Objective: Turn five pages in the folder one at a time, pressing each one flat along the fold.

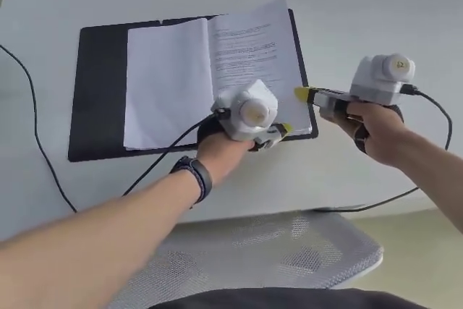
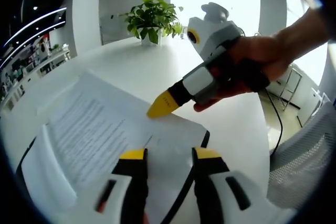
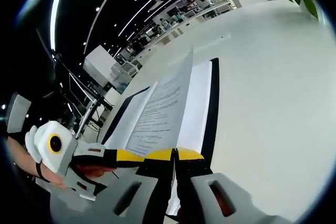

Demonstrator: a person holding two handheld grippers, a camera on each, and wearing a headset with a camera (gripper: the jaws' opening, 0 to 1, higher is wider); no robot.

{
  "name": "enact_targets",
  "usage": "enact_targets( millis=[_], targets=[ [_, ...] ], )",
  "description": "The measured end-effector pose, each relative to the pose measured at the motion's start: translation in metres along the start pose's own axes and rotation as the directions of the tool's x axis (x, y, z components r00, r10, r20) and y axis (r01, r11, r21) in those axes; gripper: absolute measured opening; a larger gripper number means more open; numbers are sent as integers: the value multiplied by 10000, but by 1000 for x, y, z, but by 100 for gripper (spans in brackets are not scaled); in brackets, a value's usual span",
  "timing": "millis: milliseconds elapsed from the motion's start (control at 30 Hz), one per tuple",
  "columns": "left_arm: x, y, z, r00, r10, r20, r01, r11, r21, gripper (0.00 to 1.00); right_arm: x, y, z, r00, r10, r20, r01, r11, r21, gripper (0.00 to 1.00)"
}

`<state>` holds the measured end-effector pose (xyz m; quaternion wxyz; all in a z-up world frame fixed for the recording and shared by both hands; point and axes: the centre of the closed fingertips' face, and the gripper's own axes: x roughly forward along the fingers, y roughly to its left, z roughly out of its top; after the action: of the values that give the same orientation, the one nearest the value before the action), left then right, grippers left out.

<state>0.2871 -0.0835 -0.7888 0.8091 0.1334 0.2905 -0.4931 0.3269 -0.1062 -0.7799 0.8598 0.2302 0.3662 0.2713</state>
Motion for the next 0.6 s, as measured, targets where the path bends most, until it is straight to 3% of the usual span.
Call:
enact_targets(
  millis=[367,600],
  targets=[
    [-20,6,10,9997,-98,202,105,9995,-307,46,-5,6,4,9999,39,136,-40,9999,95,0],
    [-41,22,11,9992,232,336,-218,9989,-418,51,-9,11,7,9996,90,274,-92,9999,78,0]
  ],
)
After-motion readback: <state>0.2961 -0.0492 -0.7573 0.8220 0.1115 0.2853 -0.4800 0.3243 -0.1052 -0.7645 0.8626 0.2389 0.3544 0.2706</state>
